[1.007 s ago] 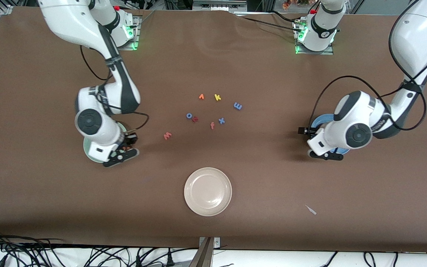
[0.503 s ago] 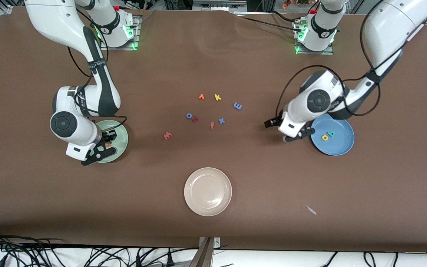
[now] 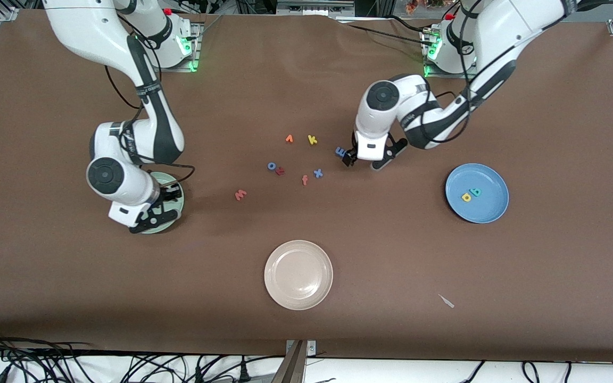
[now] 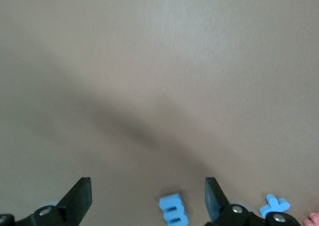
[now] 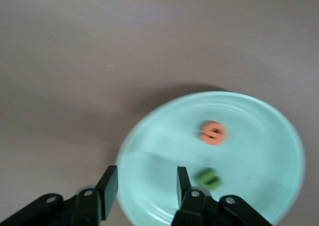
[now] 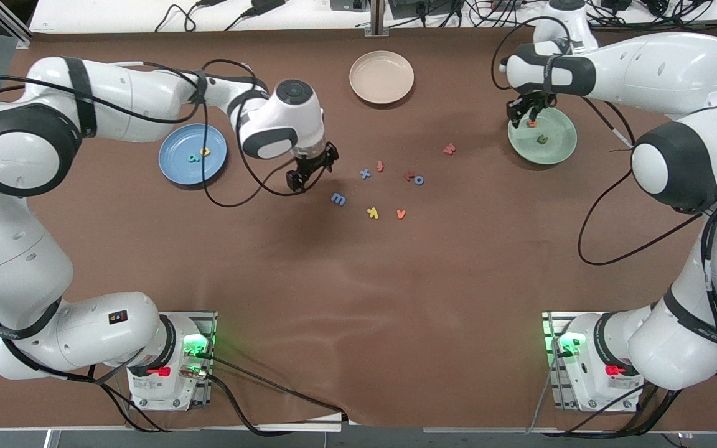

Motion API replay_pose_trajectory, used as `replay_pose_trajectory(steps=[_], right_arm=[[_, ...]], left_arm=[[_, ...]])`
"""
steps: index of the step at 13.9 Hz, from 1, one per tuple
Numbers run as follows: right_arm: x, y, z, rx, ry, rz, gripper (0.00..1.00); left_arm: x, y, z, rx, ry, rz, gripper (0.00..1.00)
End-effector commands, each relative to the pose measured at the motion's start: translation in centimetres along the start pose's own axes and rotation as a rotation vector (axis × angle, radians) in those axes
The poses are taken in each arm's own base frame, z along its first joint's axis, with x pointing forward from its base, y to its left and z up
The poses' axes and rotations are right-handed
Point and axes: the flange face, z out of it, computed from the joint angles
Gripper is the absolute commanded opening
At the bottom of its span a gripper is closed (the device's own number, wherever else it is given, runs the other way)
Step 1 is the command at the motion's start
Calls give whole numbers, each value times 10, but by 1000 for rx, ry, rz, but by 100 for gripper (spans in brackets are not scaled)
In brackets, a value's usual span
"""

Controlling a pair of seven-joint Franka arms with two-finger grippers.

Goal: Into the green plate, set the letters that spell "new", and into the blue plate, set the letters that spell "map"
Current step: 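Grasp the blue letter with the left gripper while the right gripper grasps pink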

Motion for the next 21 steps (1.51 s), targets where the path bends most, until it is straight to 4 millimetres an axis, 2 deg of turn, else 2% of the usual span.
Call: replay_pose_trajectory(steps=[1, 2, 5, 7, 9, 11, 13, 16, 18, 20, 21], right_arm=[[5, -51, -13, 44, 39, 62, 58], [8, -71, -14, 52, 63, 76, 61], [11, -118, -13, 52, 91, 103, 74], [10, -131, -9, 49, 120, 90, 79], [3, -161, 6, 42, 150, 85, 79], [-8, -165, 24, 41, 198, 93, 79], [-15, -167, 29, 42, 218, 90, 81], [-16, -171, 27, 43, 230, 82, 81], [-20, -182, 34, 43, 251, 63, 82], [-24, -184, 42, 42, 274, 57, 86], [-24, -184, 42, 40, 284, 42, 86]], left_arm=[[-16, 14, 26, -21, 24, -84, 100], [-24, 17, 35, -25, 38, -108, 100], [-33, 31, 36, -35, 44, -167, 100], [-34, 30, 41, -32, 35, -190, 100], [-35, 30, 43, -26, 29, -195, 96], [-43, 29, 47, -21, 25, -206, 90], [-43, 29, 47, -19, 23, -218, 77], [-44, 28, 48, -18, 23, -237, 49], [-44, 28, 48, -19, 25, -238, 28], [-43, 28, 48, -22, 29, -229, 6], [-43, 28, 48, -20, 32, -221, 0]])
